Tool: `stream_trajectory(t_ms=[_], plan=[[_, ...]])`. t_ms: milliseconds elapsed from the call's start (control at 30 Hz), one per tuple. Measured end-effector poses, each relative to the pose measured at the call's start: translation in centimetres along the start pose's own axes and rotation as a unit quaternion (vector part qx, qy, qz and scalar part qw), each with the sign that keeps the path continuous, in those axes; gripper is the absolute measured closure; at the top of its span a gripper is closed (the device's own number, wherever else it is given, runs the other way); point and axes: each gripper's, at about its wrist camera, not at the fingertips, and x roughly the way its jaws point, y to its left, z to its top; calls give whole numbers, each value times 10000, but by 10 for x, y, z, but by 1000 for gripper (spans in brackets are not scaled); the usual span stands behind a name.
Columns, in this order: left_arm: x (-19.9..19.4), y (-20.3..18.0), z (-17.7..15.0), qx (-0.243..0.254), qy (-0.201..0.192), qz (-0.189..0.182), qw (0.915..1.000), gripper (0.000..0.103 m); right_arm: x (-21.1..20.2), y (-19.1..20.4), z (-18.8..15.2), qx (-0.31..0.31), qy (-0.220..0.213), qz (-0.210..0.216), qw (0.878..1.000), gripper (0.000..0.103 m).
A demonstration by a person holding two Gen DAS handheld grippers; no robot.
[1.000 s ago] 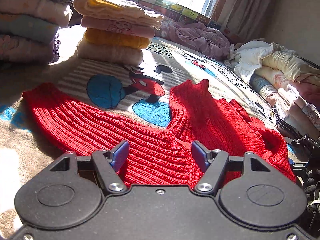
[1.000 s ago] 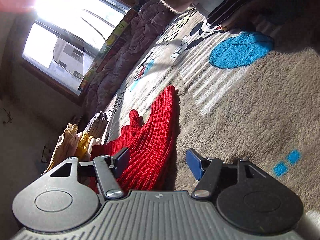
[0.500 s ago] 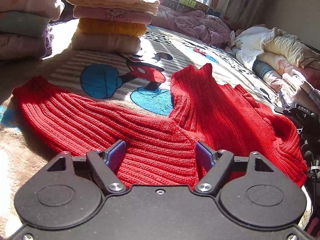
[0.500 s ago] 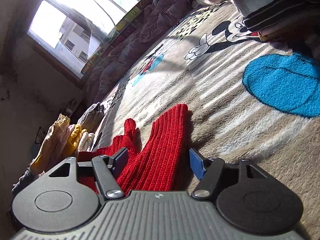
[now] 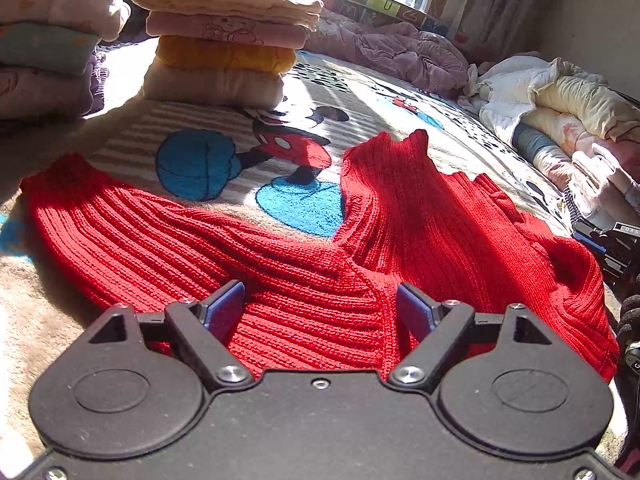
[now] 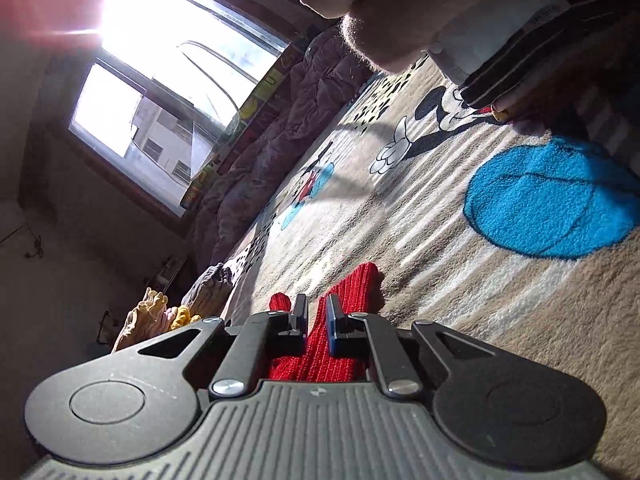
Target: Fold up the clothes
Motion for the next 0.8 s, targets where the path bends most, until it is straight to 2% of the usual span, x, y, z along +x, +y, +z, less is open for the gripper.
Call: stream_trajectory(t_ms=[67, 100, 133, 167, 200, 233, 267, 367, 433, 467, 533, 667, 800], plan=[[-1, -2, -2, -15, -19, 36, 10000, 21, -1, -1, -1, -19, 162, -216, 9996, 90], [-2, -4, -3, -15, -22, 55, 10000, 21, 2, -1, -1, -34, 274, -327, 9991, 81], [-3, -5, -4, -18, -26, 65, 10000, 21, 5, -1, -2, -1, 368, -405, 9985, 49], [-4, -7, -6, -22, -31, 71, 10000, 21, 8, 0, -4, 2, 438, -413, 9982, 38], [-5, -8, -6, -16, -30, 67, 10000, 21, 11, 3, -5, -66, 474, -348, 9982, 32], [-5, -10, -7, 8, -29, 68, 10000, 21, 15, 7, -5, -194, 541, -382, 9976, 31], [-6, -12, -8, 36, -29, 72, 10000, 21, 20, 10, -7, -354, 624, -459, 9964, 32], [-3, -15, -10, 153, -36, 134, 9998, 21, 35, 13, -6, -580, 716, -669, 9935, 43], [0, -15, -10, 170, -41, 164, 9997, 21, 41, 10, -1, -492, 709, -689, 9939, 66], [1, -16, -10, 174, -47, 171, 9997, 20, 45, 7, 1, -434, 737, -669, 9941, 70], [4, -16, -9, 189, -50, 189, 9996, 20, 51, 4, 0, -379, 856, -580, 9939, 88], [6, -18, -9, 194, -56, 208, 9996, 19, 39, 12, 1, -441, 635, -393, 9962, 91], [6, -18, -8, 180, -60, 203, 9996, 19, 4, 12, 11, -218, 89, -218, 9995, 91]])
